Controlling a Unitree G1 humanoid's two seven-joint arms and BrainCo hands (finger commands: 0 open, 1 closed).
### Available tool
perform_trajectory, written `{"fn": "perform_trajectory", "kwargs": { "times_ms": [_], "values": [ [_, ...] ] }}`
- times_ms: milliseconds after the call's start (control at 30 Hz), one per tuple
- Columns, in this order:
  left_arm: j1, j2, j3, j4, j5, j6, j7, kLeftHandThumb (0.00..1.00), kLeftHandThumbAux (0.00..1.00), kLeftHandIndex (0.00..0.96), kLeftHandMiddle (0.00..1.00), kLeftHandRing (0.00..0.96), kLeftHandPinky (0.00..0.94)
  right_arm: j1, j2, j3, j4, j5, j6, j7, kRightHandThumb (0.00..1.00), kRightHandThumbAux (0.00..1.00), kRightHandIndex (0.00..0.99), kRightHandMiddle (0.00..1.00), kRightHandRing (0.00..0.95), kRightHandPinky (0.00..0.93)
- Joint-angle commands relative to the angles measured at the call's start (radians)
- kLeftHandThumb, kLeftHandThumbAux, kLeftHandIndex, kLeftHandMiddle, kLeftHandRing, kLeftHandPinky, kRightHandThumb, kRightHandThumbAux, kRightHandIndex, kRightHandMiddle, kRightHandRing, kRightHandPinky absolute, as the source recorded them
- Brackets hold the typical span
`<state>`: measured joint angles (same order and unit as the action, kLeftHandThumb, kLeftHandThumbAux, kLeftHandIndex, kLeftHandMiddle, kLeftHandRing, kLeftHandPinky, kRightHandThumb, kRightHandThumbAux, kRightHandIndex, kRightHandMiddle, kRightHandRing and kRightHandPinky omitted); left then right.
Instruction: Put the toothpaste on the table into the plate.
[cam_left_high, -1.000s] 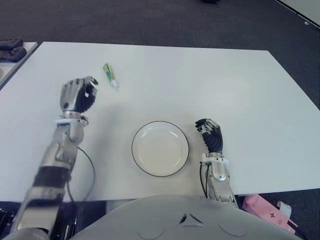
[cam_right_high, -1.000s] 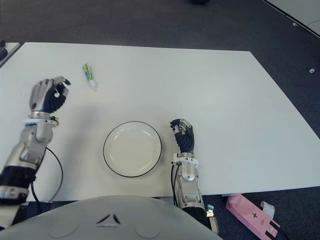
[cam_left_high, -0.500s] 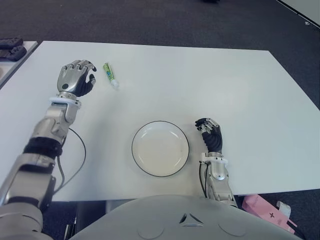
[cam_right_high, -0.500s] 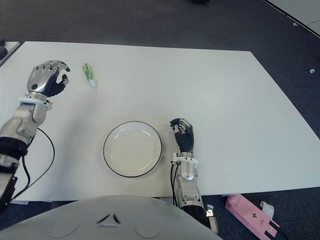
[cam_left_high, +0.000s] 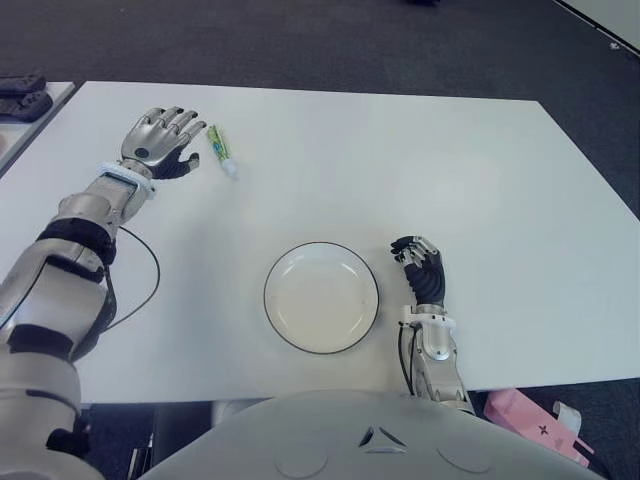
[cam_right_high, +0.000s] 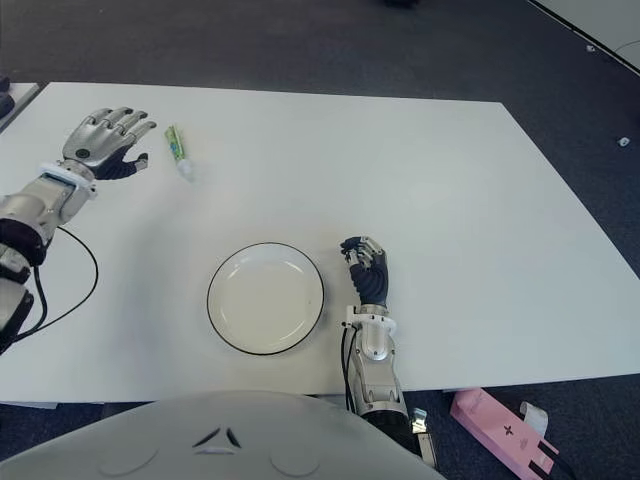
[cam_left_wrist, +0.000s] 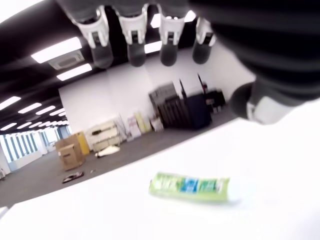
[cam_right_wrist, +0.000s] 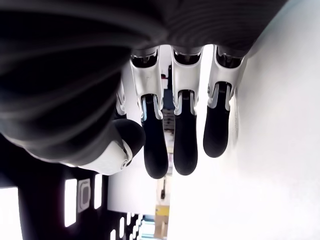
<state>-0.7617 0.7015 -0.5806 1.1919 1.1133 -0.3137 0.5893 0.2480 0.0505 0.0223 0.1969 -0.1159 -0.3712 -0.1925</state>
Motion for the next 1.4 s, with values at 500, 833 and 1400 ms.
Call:
{"fn": "perform_trajectory", "kwargs": {
  "times_ms": [500,833,1400],
  "values": [
    [-0.128,-0.039,-0.313,0.135,0.157,0.02,0.018,0.512,0.27,0.0,0.0,0.0,0.0,0.021,0.018,-0.001,0.018,0.0,0.014,-0.022,0.709,0.729,0.428,0.479,0.459,0.449],
    [-0.162,-0.08,-0.423,0.163,0.2,0.019,-0.042,0.525,0.294,0.0,0.0,0.0,0.0,0.016,0.016,-0.001,0.041,-0.003,-0.011,-0.032,0.711,0.729,0.429,0.483,0.472,0.467],
    [-0.167,-0.146,-0.579,0.193,0.271,0.023,-0.063,0.616,0.434,0.0,0.0,0.0,0.0,0.027,0.025,0.007,0.022,-0.002,-0.015,-0.046,0.713,0.729,0.429,0.469,0.453,0.436]
  ]
}}
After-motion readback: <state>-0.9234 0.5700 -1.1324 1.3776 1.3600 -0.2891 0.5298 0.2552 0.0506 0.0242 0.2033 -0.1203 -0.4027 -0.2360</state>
